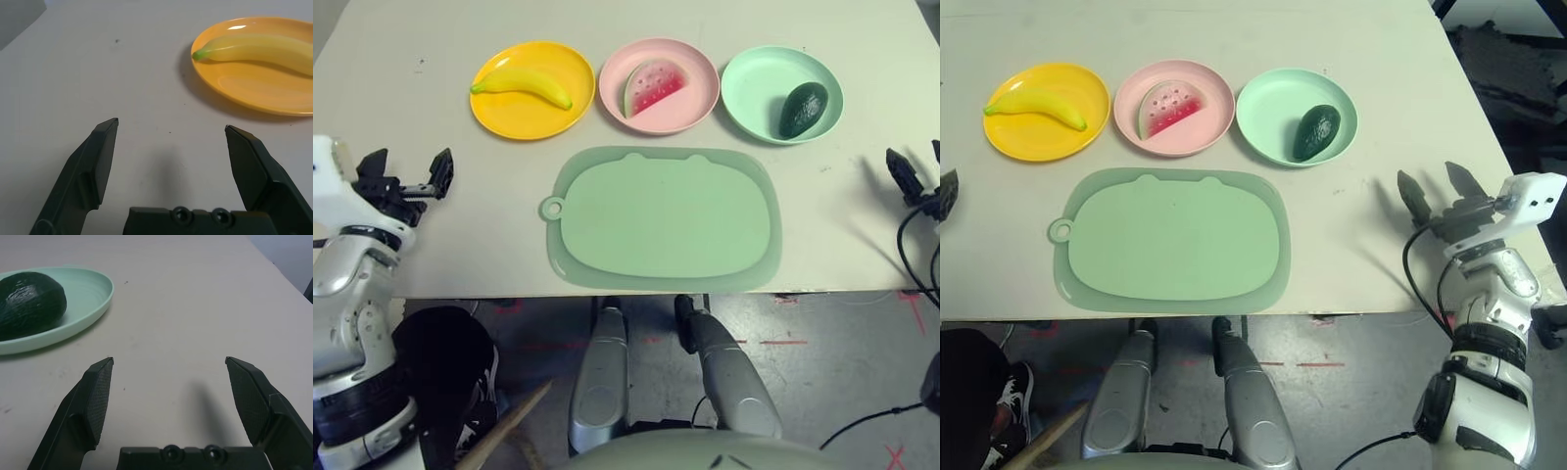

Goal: Place the fruits into color-matched plates.

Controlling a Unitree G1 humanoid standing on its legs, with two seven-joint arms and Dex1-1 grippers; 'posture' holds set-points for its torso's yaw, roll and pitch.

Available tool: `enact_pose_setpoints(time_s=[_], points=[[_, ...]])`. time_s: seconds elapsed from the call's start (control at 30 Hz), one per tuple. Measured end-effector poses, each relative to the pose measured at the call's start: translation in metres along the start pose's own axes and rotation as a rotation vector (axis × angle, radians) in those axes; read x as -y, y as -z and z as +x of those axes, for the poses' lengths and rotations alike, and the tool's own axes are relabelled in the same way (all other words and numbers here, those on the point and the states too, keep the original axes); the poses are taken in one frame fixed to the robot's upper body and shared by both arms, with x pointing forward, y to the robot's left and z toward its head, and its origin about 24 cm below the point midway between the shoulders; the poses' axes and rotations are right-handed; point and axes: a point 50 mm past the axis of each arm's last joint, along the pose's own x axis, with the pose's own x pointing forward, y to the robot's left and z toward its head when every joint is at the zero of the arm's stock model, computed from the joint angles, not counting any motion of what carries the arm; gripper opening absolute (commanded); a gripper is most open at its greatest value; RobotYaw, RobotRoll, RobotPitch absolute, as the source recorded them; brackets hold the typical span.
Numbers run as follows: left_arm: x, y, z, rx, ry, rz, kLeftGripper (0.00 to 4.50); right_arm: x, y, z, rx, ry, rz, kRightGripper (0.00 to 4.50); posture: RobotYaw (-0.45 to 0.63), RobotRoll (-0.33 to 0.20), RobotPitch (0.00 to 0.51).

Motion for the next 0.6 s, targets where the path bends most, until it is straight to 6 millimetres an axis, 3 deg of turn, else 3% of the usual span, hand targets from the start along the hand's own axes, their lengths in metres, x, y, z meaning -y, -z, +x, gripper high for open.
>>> enact_pose_setpoints(time_s=[0.33,0.6], points=[[-0.016,0.025,-0.005,0.051,0.029,0.045,4.45,0.004,-0.002,0.001,0.017,0.016,-0.011,4.5,0.12,0.0,0.43],[-0.009,0.037,-0.008,0.073,0.017,0.011,4.45,0.005,-0.001,0.0,0.015,0.008,-0.007,4.5,0.12,0.0,0.415]])
